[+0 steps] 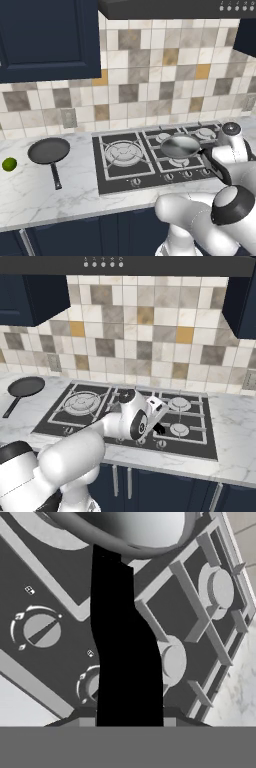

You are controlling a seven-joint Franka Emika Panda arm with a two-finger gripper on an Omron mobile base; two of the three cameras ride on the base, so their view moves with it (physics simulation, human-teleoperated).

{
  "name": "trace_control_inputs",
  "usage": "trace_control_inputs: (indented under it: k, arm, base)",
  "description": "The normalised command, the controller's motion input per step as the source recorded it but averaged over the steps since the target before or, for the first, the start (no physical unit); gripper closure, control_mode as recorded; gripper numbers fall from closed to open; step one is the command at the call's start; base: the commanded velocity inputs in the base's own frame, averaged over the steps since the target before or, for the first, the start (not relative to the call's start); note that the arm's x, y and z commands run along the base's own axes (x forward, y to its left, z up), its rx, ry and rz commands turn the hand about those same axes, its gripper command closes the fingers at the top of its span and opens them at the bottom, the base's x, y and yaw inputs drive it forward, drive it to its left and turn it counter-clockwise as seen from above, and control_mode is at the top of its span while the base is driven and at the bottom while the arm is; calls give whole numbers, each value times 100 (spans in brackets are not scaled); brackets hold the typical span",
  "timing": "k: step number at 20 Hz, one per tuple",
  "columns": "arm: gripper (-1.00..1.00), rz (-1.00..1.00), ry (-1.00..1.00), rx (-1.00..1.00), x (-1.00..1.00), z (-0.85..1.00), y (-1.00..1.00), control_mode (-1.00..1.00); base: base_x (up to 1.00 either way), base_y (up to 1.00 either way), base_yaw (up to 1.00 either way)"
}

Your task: Place both pans onto different burners. Then place the lime and the fish on different pans.

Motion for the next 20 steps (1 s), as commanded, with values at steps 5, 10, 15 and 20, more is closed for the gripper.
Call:
trace_control_inputs:
  k: [5,10,15,20]
  arm:
    - [100,1,6,0,0,-11,4,-100]
    - [100,0,11,0,0,-3,24,-100]
    - [100,0,11,0,0,-5,25,-100]
    - [100,0,10,0,0,-9,17,-100]
  base:
    - [0,0,0]
    - [0,0,0]
    - [0,0,0]
    - [0,0,0]
